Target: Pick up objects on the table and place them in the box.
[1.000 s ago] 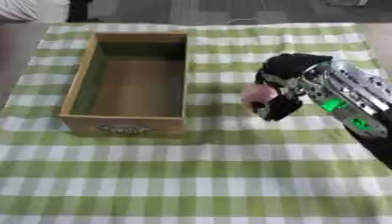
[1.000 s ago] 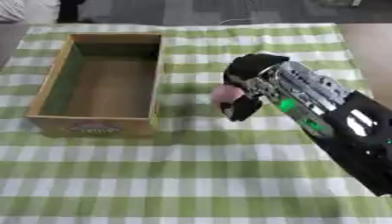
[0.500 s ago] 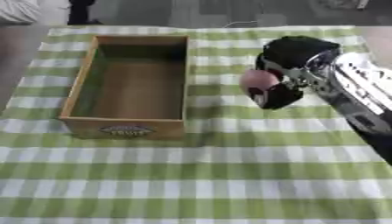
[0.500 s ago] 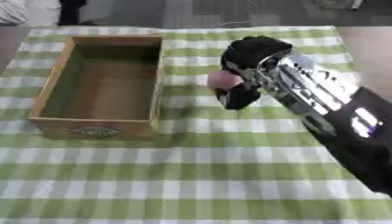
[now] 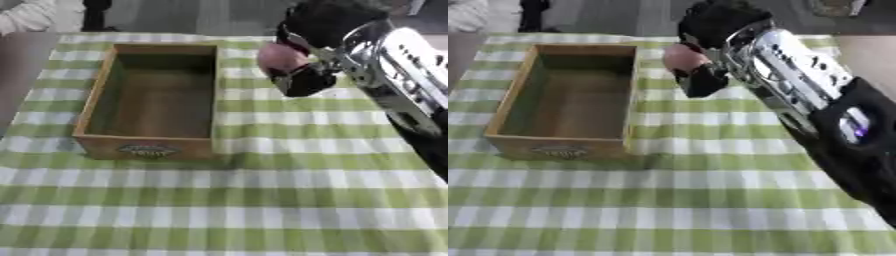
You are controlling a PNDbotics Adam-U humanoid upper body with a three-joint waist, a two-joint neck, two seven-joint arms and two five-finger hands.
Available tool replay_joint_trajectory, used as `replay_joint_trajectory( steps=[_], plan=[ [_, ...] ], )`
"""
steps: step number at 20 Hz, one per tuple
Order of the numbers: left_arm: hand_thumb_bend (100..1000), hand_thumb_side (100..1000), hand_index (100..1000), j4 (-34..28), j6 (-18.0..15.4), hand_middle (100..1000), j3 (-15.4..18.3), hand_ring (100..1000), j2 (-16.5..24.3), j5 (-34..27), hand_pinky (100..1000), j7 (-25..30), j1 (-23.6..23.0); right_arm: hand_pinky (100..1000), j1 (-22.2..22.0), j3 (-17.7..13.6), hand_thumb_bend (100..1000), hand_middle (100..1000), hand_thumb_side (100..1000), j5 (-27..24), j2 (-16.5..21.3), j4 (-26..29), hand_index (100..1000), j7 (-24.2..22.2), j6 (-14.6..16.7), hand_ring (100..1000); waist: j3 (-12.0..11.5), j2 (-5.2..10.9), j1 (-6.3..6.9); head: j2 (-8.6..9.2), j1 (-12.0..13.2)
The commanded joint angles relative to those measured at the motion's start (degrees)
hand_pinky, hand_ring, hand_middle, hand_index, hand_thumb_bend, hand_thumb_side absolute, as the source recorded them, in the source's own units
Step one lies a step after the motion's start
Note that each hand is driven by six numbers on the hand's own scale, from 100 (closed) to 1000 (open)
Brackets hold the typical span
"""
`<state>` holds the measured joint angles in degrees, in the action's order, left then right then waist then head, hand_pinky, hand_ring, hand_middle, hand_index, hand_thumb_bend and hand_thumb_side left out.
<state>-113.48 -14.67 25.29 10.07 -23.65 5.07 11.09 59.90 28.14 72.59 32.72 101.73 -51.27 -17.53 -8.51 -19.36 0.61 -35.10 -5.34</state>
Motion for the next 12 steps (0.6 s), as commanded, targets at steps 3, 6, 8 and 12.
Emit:
replay_joint_trajectory(
  steps=[3,6,8,12],
  plan=[
    [100,916,800,-1.1,0.2,507,-0.1,443,0.9,-0.2,471,0.1,0.1,598,4.9,1.2,100,385,371,4.3,-4.7,-2.3,531,-0.7,-2.0,648,-0.5,1.56,0.16,0.58,-0.4],
    [100,915,800,-1.1,0.2,507,-0.2,443,0.8,-0.3,471,0.1,0.2,601,7.4,2.2,100,391,366,6.0,-8.6,-4.9,537,-0.7,-2.7,648,-0.9,1.6,0.25,0.48,-0.6],
    [100,914,800,-1.1,0.2,507,-0.3,444,0.7,-0.4,471,0.2,0.3,605,9.0,3.0,100,396,366,6.9,-11.7,-7.0,542,-0.7,-3.4,651,-1.2,1.64,0.34,0.48,-0.9],
    [100,913,800,-1.1,0.3,507,-0.5,444,0.6,-0.6,471,0.3,0.4,608,11.1,3.9,100,394,366,9.0,-17.7,-11.4,543,-0.6,-4.6,649,-1.9,1.69,0.53,0.53,-1.3]
  ],
)
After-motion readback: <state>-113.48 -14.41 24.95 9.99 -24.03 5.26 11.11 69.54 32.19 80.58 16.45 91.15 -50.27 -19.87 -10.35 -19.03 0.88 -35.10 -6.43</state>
